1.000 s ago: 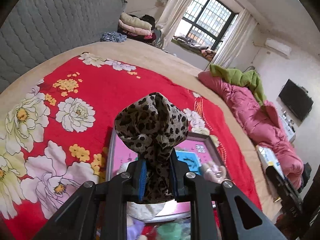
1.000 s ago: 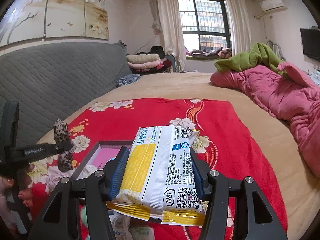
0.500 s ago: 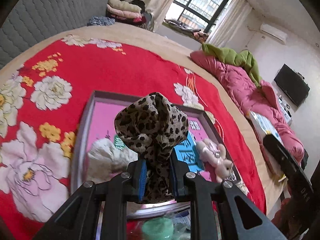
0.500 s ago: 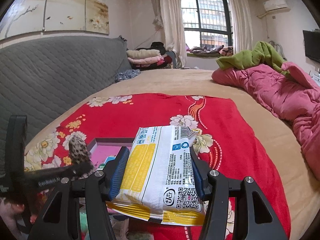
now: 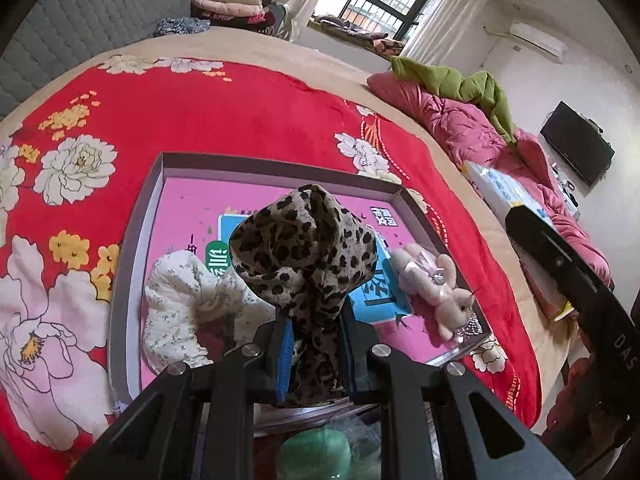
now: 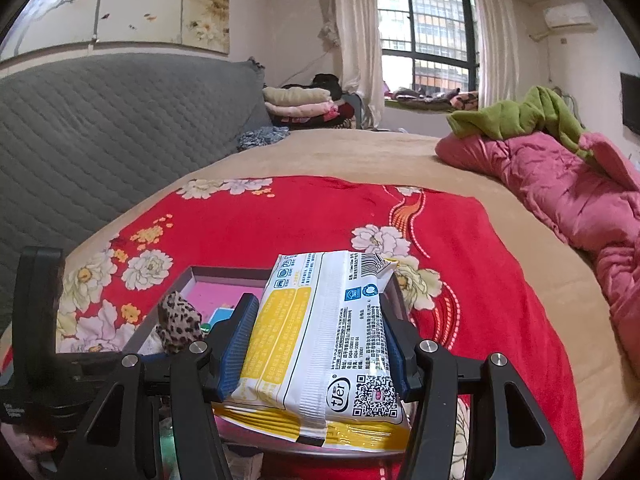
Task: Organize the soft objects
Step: 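Carry the leopard scrunchie and wipes packet over the pink box with both tools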
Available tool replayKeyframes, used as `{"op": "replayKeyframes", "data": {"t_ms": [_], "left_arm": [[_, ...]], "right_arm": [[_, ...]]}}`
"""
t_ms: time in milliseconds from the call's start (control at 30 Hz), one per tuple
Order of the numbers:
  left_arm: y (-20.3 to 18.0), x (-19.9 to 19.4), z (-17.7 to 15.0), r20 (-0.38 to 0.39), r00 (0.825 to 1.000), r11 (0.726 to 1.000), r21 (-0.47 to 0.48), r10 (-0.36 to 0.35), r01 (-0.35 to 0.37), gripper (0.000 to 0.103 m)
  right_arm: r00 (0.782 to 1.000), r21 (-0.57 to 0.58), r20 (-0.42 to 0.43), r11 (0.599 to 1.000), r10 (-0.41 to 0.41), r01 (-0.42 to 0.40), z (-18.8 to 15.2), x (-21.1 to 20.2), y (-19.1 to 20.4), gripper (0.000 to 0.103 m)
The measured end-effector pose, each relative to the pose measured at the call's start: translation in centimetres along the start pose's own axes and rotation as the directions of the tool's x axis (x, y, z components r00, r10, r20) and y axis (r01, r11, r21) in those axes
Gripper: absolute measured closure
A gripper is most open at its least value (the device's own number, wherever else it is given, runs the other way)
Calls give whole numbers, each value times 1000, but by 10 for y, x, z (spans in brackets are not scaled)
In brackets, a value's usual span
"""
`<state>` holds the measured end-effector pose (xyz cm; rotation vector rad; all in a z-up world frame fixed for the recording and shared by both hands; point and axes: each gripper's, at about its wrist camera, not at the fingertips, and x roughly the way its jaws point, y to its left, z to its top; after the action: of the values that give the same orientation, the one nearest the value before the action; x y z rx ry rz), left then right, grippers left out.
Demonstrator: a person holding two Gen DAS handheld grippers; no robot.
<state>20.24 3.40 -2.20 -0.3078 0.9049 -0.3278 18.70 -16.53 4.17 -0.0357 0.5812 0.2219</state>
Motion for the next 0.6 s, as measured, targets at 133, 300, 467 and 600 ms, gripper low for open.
{"op": "replayKeyframes", "data": {"t_ms": [133, 300, 467, 600], "left_arm": [[4, 3, -1, -11, 1000, 1000, -13, -8, 8, 83], [3, 7, -4, -28, 999, 1000, -18, -19, 18, 83], [5, 9, -3, -37, 999, 999, -23, -25, 24, 83], [7, 12, -4, -52, 998, 999, -28, -30, 29, 83]], "right_arm": [[1000, -8, -6, 1000, 6, -6, 0, 6, 5, 44], [1000, -16, -30, 1000, 3, -3, -4, 17, 6, 44], [998, -14, -59, 1000, 0, -1, -12, 25, 5, 44], [997, -48, -82, 999, 4, -8, -17, 32, 8, 44]]}}
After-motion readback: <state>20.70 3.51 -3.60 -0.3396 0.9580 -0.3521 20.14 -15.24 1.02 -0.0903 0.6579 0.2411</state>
